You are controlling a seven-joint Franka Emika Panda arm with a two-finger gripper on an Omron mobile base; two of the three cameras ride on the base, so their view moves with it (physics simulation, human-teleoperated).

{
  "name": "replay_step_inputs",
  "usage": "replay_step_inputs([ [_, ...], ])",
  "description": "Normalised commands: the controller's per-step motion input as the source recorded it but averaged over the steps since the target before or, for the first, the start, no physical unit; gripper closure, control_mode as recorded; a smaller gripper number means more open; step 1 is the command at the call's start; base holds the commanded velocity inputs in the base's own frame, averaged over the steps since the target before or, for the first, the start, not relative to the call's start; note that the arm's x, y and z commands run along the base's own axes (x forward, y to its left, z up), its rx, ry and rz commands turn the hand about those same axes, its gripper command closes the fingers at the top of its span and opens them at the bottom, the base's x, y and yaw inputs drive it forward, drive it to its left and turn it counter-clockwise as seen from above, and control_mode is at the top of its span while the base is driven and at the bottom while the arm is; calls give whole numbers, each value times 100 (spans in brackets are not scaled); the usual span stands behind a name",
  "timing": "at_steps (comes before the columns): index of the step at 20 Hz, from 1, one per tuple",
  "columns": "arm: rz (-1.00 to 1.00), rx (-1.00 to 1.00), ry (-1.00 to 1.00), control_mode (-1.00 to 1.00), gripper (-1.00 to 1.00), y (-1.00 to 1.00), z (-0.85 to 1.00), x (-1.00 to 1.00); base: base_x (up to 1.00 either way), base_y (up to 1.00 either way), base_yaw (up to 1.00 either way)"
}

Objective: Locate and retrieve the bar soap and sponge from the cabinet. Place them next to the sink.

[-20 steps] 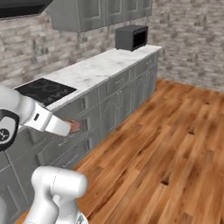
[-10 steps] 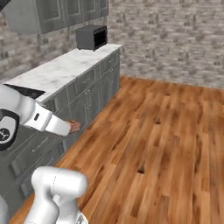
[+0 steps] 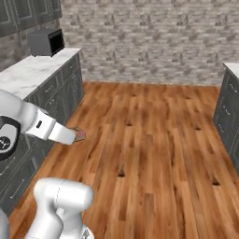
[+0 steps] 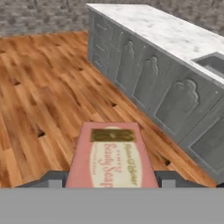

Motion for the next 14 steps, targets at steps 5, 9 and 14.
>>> replay_step_inputs([
  [5,0,0,0,100,100,0,0,0,0,-1,-47],
  [9,0,0,0,100,100,0,0,0,0,0,-48],
  [14,0,0,0,100,100,0,0,0,0,0,-47],
])
